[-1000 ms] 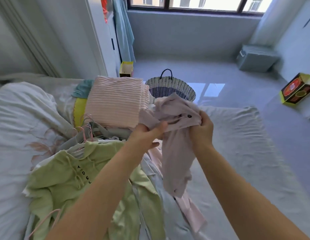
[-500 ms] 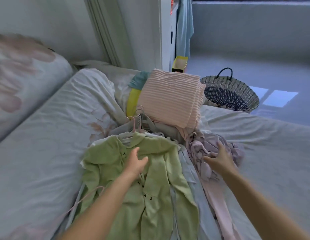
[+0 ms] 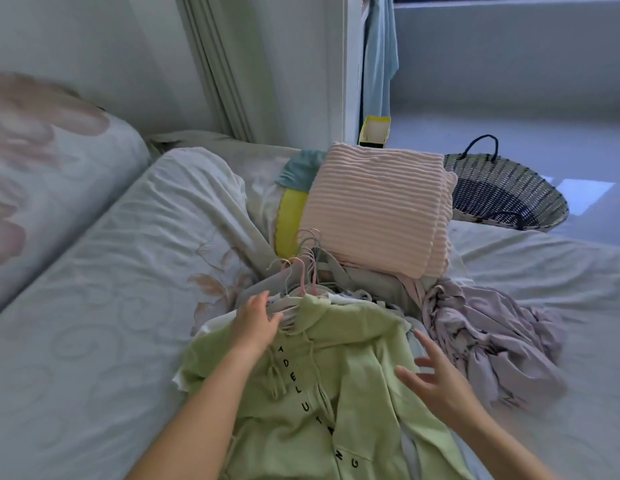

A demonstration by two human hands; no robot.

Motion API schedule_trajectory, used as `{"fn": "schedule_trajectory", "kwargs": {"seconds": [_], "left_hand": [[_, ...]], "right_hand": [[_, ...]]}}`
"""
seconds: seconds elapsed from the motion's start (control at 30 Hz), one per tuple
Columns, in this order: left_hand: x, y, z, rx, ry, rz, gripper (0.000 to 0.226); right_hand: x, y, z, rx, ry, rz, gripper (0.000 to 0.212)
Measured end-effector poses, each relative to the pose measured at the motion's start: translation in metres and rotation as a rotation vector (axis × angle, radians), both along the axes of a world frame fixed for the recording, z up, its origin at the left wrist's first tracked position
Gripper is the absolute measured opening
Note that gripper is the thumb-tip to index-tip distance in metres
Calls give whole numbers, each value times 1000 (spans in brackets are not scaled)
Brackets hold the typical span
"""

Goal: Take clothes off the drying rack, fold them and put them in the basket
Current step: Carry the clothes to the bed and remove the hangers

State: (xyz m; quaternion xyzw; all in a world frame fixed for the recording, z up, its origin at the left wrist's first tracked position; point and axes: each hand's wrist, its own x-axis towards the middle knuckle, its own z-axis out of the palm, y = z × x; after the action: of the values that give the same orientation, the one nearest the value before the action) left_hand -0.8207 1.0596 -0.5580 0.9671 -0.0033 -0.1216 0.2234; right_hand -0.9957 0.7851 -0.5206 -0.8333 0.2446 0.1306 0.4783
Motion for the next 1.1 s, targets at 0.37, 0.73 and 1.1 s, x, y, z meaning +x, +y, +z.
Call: {"fn": "schedule_trajectory", "kwargs": {"seconds": [0.37, 0.73, 1.1], "left_hand": [[-23, -28, 9, -73, -205, -258, 12], [-108, -77, 169, -413, -226, -583, 15], [-143, -78, 253, -226, -280, -521, 23]], "right_hand": [[-7, -7, 38, 44, -129, -53, 87], [12, 29, 172, -130, -202, 245, 37], [-13, 15, 255, -94, -292, 275, 22]]}}
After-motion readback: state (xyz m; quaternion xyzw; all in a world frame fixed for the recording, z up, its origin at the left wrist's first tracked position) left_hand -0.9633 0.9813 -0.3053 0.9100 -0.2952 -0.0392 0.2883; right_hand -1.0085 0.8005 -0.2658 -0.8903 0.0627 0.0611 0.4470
